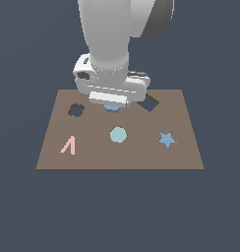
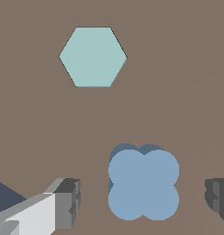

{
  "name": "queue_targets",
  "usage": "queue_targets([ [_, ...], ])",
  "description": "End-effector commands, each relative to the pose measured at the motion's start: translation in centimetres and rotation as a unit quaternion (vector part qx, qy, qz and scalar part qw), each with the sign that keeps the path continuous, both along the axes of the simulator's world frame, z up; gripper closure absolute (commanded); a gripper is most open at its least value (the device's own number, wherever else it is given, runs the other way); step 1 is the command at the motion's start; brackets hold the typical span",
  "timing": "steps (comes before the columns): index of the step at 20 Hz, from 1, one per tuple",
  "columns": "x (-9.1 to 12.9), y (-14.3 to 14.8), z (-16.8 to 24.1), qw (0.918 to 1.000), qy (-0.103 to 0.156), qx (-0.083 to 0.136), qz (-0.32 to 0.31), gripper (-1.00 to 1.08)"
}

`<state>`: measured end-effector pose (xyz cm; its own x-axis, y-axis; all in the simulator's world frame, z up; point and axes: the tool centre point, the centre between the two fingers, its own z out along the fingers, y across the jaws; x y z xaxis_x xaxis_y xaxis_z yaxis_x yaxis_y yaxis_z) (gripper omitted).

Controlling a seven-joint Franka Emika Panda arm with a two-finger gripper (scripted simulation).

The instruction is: Insert a designated object into the corresponding slot on a board.

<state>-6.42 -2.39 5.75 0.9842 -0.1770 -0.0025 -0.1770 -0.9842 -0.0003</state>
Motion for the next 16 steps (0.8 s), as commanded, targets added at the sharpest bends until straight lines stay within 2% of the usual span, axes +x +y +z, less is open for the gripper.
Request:
queue_targets([
  [1,-0.2,-0.2,-0.5,1.0000,-0.001,-0.001,-0.006,-0.92],
  [16,-0.3,-0.2,-2.8,1.0000,-0.001,0.000,-0.007,-0.92],
])
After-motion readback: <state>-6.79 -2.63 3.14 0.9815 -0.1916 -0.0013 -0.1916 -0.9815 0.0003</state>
